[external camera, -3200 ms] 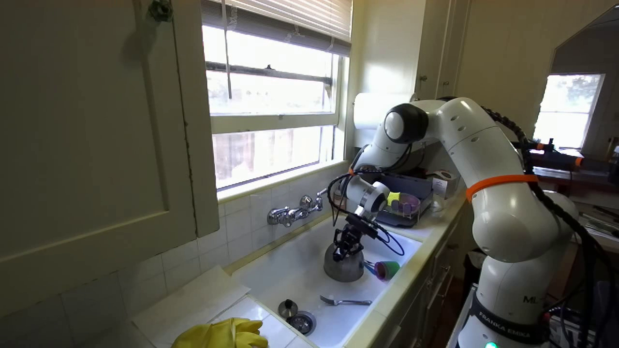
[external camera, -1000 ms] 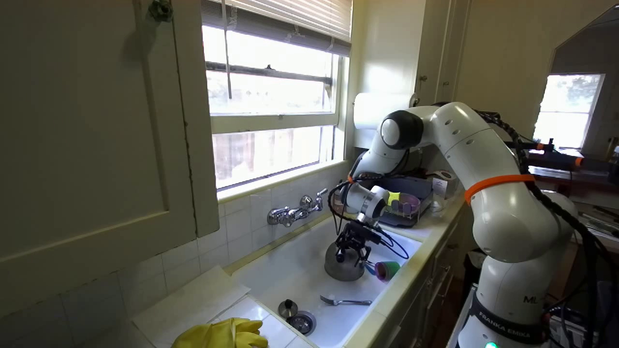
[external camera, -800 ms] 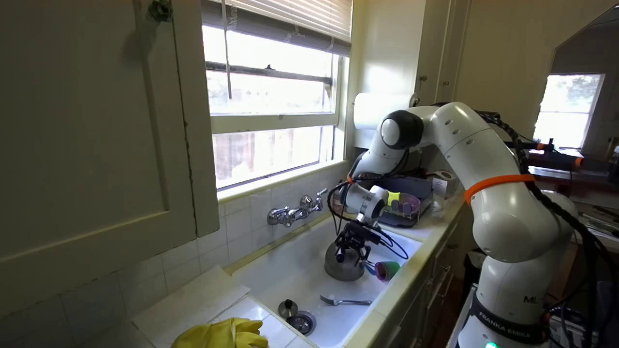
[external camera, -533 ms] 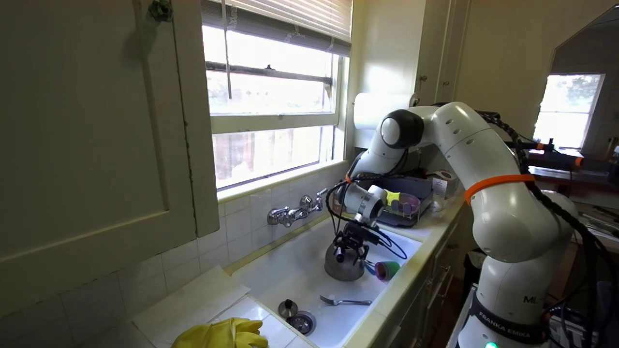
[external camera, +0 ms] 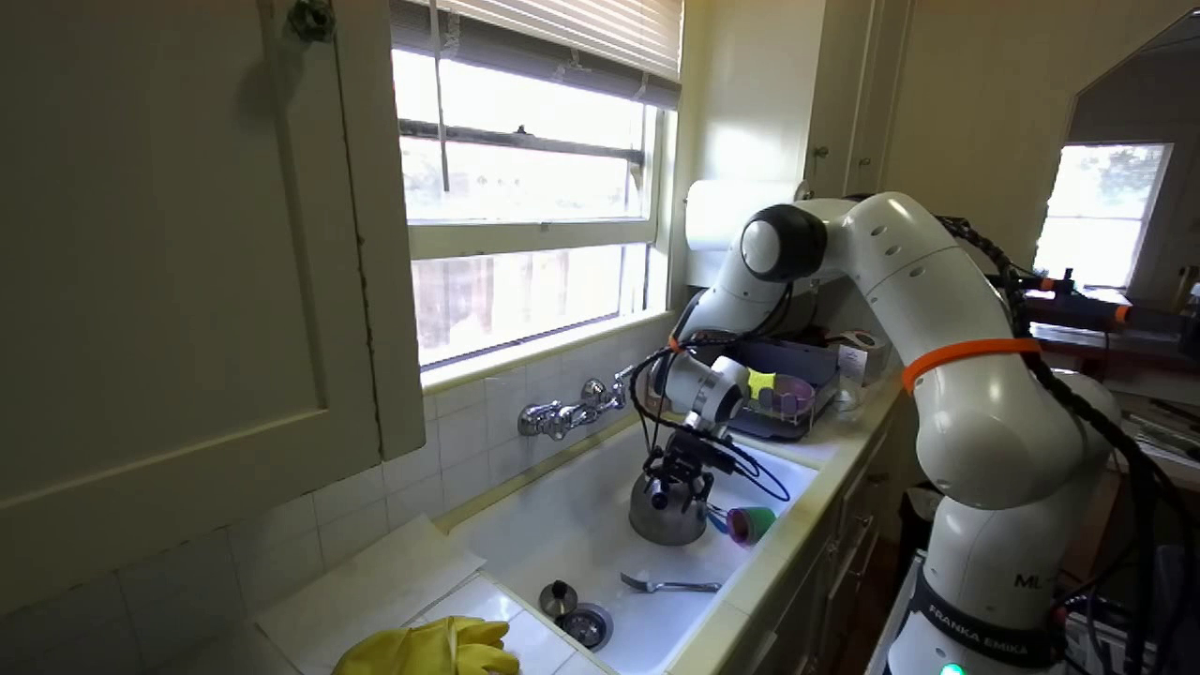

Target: Put the metal cap back on the kettle

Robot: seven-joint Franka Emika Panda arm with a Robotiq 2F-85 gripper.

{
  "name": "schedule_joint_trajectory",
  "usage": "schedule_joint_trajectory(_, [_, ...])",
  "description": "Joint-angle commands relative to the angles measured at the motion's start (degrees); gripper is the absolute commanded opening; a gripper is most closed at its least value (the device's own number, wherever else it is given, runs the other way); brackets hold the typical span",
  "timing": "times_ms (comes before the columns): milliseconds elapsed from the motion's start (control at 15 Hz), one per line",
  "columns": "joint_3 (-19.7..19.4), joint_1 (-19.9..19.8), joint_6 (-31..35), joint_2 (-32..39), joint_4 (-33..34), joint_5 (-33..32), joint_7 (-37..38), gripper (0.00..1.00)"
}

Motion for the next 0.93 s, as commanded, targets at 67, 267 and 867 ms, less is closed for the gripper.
schedule_joint_trajectory(67, [0.82,0.44,4.72,-5.13,-6.61,0.34,-3.40,1.00])
schedule_joint_trajectory(267, [1.58,0.51,8.36,-7.58,-9.85,0.44,-6.21,1.00])
schedule_joint_trajectory(867, [3.65,1.44,18.78,-15.53,-20.30,0.57,-16.06,1.00])
